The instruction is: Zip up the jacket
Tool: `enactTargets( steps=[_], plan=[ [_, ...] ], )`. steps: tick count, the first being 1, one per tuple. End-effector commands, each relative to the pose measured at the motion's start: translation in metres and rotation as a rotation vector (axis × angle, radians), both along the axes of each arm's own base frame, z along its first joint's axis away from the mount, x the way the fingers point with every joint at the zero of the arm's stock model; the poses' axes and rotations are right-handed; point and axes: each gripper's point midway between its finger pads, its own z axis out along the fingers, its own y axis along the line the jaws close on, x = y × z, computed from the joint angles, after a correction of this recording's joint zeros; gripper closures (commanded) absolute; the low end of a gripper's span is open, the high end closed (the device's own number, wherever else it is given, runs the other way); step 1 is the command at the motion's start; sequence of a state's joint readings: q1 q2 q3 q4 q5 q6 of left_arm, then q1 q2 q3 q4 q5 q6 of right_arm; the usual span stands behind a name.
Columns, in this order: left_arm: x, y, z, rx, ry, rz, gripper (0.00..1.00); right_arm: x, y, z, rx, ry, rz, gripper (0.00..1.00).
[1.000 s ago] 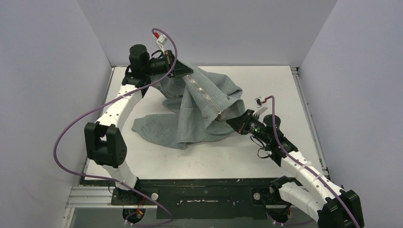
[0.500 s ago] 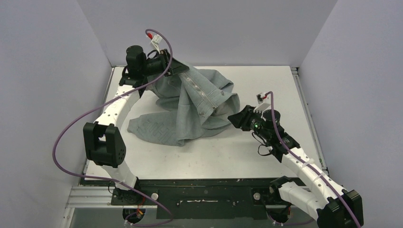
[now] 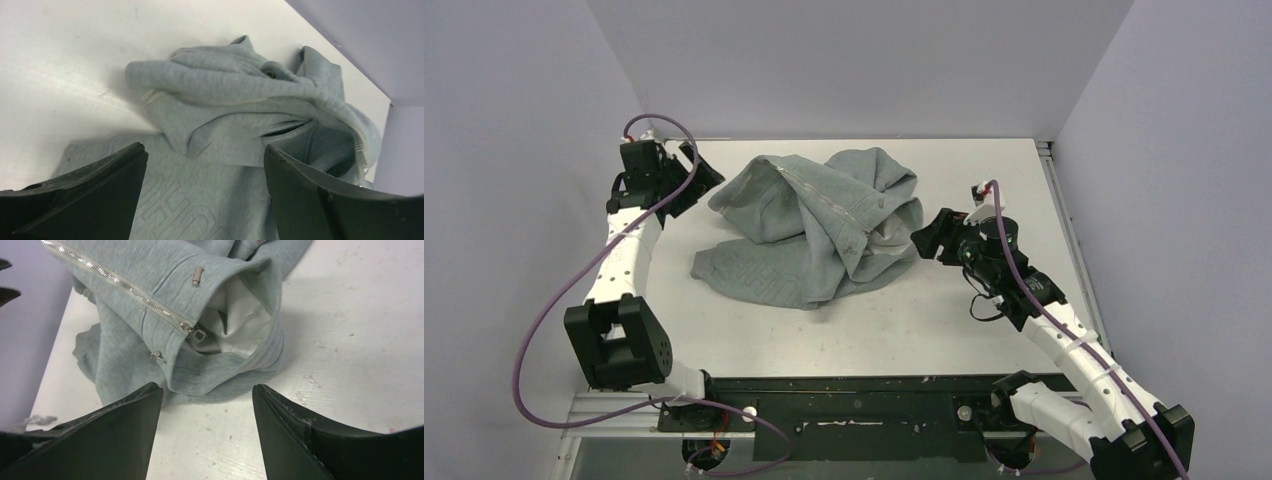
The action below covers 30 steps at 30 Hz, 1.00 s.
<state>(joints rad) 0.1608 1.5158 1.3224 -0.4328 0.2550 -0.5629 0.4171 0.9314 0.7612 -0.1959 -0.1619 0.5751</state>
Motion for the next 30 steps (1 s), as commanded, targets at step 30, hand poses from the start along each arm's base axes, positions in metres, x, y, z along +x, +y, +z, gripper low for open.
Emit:
enactTargets(
  steps=[30],
  plan=[
    [-0.149,0.02,0.064,0.502,-0.136,0.119,0.03,-0.055,-0.183,0.129,-0.34,-0.271,-0.731,0.0]
  ],
)
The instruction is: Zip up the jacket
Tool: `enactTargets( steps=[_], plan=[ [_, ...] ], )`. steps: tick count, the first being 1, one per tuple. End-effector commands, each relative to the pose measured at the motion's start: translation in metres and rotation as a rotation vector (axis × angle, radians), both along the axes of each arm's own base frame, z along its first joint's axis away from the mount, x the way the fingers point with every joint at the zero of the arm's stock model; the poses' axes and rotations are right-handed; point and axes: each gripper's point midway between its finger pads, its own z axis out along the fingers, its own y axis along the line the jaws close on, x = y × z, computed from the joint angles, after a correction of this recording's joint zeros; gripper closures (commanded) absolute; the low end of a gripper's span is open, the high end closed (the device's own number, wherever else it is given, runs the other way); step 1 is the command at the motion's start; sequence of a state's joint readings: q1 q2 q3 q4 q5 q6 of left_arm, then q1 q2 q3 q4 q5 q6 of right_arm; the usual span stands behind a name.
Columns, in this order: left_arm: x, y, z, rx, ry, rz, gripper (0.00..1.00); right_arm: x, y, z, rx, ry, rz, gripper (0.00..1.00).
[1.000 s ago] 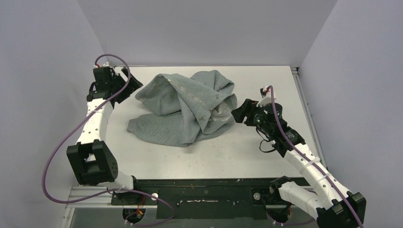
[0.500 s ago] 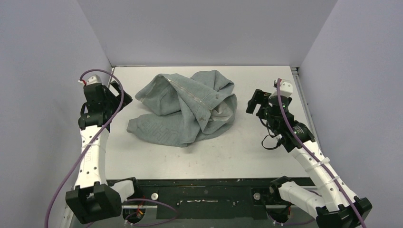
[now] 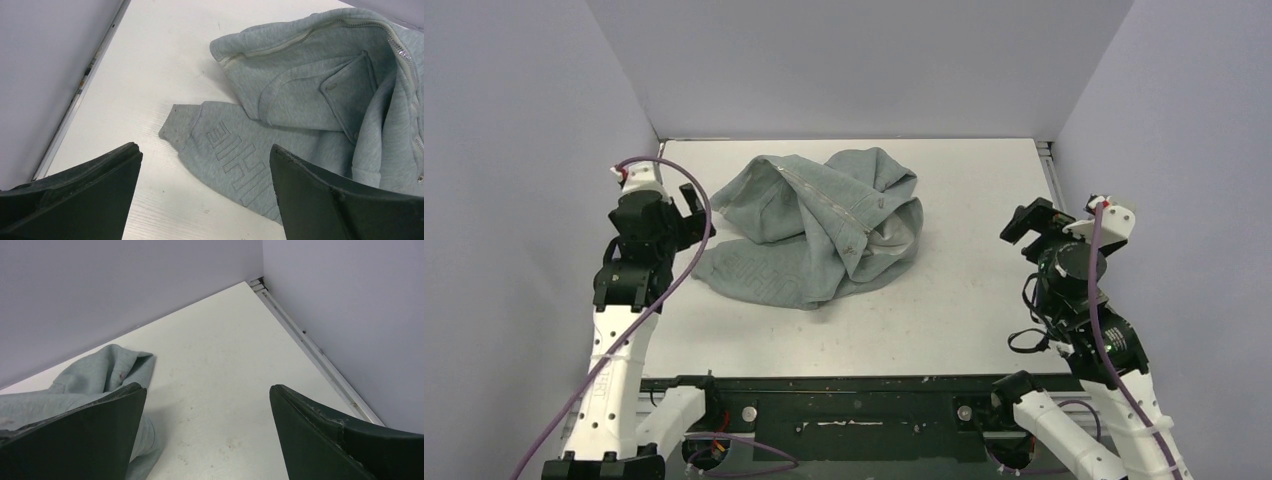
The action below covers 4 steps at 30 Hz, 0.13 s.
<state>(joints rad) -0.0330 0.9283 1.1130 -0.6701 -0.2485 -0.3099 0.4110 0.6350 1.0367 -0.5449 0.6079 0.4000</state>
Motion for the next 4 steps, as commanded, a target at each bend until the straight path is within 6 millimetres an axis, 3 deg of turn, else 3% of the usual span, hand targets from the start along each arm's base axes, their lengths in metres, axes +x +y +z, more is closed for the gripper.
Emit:
enactTargets(
  steps=[1,4],
  plan=[
    [-0.0086,0.003,0.0067,0.01,-0.036,0.014,0.03,-0.0081,-0.0117,-0.0017,-0.059,0.036,-0.034,0.0],
    [-0.0095,-0.0013,0.004,-0.008,-0.053,-0.002,0.03,-0.01,-0.0126,-0.0052,-0.079,0.045,-0.028,0.0]
  ],
)
